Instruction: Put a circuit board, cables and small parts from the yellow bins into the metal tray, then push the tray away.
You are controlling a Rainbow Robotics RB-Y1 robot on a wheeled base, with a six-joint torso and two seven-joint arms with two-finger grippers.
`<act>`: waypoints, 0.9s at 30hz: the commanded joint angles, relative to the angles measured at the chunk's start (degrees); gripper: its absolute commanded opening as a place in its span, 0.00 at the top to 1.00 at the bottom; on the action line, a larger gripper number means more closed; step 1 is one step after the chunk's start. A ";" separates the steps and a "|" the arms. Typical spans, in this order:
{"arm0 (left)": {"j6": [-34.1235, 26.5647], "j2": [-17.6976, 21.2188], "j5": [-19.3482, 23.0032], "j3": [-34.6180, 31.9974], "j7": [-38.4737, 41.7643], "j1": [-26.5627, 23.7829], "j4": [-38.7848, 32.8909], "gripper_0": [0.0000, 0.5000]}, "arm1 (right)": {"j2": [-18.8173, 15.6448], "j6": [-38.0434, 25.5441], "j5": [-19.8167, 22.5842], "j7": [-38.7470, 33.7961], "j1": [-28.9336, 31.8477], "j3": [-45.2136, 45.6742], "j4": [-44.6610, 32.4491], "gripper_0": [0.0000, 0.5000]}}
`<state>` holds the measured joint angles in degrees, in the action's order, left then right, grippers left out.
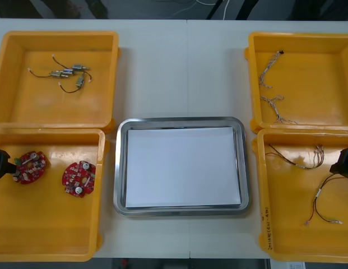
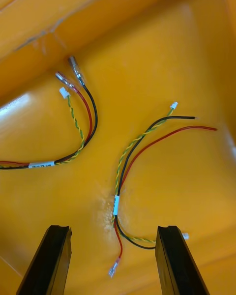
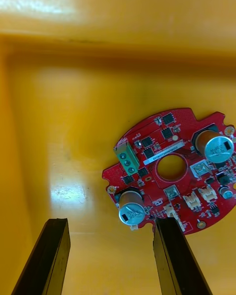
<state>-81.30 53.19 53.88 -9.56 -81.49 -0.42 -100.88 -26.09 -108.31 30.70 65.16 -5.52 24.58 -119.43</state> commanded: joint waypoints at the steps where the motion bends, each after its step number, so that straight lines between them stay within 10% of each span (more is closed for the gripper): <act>1: 2.11 2.80 -1.32 1.56 -1.74 -1.78 0.50 0.00 | 0.69 4.43 -0.64 -3.37 1.65 -3.40 0.51 0.00; 27: 5.89 2.80 -3.96 5.96 -1.04 -1.60 1.47 0.00 | 2.80 15.85 -1.08 -4.60 8.86 -8.59 6.84 0.00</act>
<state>-76.29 53.25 50.64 -4.65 -81.49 -0.43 -99.32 -24.04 -92.95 30.24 62.17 1.45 17.59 -112.26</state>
